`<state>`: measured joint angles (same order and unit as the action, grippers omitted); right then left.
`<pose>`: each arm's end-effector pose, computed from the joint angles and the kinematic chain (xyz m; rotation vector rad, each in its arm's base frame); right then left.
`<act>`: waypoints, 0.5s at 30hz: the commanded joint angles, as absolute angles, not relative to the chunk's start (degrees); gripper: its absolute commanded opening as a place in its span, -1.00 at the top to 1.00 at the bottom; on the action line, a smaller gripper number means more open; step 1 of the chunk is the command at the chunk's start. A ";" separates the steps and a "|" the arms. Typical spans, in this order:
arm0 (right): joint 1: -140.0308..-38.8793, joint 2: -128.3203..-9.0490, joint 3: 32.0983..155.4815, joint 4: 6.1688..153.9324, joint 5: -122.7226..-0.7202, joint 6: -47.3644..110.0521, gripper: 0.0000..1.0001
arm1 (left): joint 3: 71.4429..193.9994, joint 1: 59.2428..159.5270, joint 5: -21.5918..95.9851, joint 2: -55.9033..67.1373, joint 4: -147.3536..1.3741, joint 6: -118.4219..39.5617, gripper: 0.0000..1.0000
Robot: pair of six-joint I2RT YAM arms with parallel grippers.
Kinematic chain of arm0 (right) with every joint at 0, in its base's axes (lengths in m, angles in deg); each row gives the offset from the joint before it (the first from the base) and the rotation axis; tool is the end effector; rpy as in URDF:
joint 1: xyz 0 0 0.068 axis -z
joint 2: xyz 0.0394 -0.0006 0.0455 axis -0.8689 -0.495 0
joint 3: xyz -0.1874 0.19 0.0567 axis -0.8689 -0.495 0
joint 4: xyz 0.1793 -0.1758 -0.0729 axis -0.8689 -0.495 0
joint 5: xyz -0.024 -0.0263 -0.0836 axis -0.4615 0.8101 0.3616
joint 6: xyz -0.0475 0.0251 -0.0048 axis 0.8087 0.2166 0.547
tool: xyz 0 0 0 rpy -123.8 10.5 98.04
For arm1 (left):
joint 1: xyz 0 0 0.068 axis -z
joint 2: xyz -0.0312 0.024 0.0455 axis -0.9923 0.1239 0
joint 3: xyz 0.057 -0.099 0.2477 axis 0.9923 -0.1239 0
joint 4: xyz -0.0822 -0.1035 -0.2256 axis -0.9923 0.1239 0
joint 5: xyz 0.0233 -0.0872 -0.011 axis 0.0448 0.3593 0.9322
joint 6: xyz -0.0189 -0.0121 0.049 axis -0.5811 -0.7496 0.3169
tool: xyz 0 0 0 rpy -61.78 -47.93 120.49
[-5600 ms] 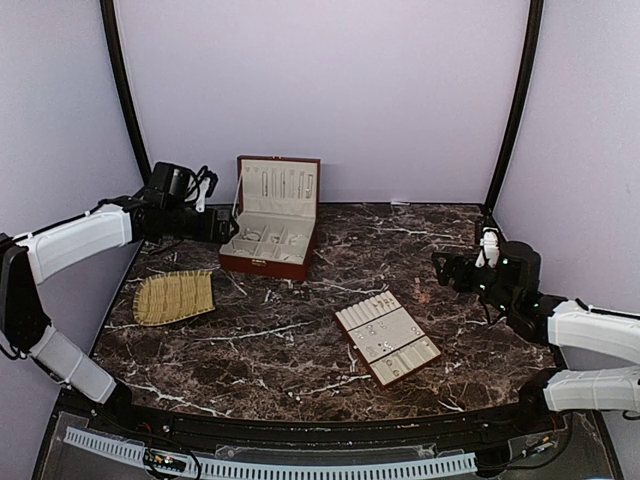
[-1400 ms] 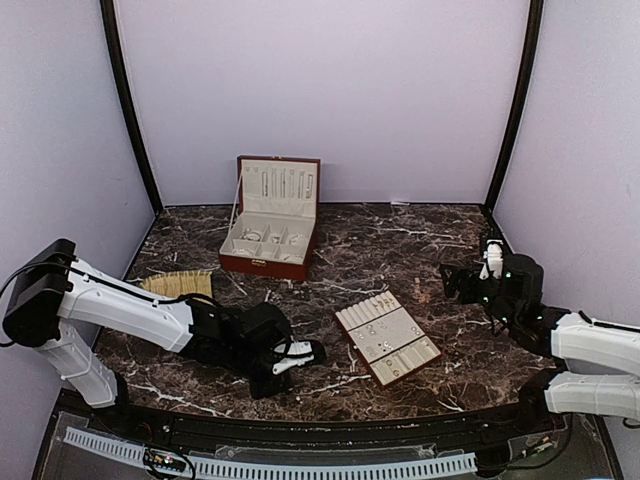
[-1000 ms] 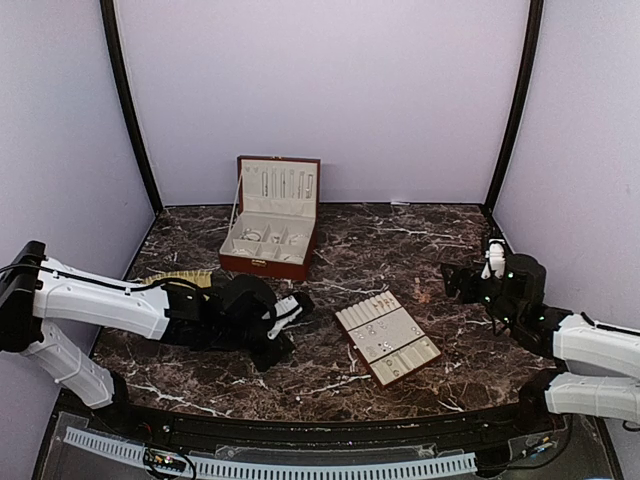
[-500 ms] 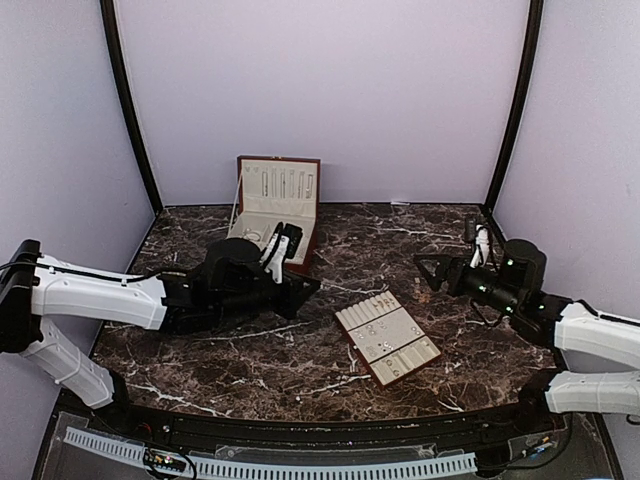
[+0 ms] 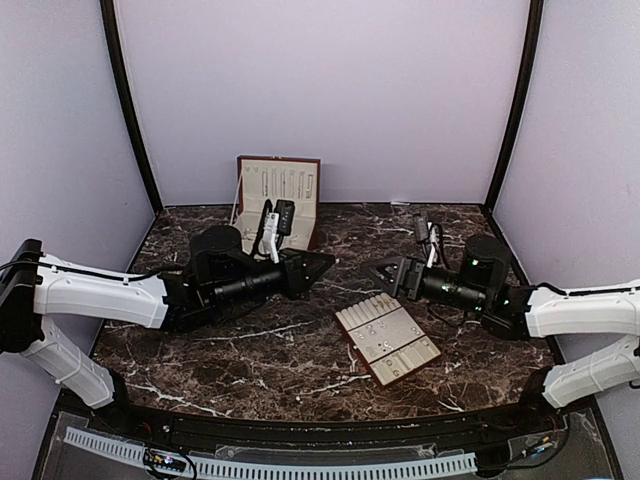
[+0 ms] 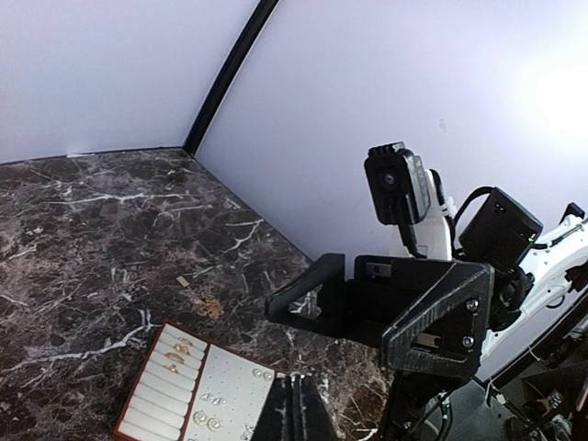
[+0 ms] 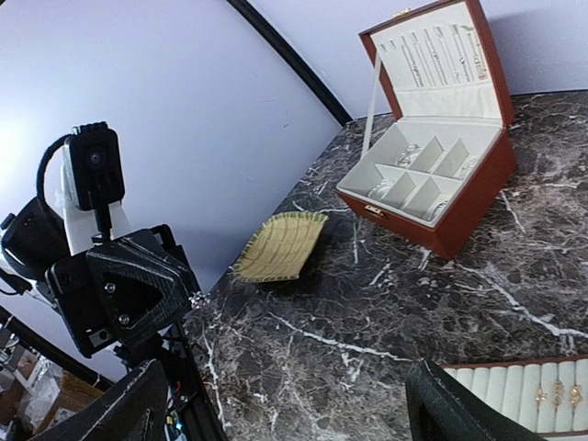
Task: Organize the mixed jewelry
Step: Pass from the left arm to the right
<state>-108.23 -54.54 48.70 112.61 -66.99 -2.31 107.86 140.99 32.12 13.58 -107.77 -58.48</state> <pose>0.1669 0.1966 0.2509 -0.3085 1.8062 1.3235 0.1739 -0.2833 0.2816 0.4505 1.6407 -1.2401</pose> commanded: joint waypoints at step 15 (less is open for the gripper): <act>-111.08 -61.90 53.29 134.98 -73.94 -15.54 -0.59 | 105.55 140.81 40.70 13.51 -120.32 -60.33 1.00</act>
<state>-110.22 -60.84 52.22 126.51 -72.15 -10.97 106.51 140.99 39.18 13.69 -116.49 -59.88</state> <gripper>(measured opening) 0.808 0.017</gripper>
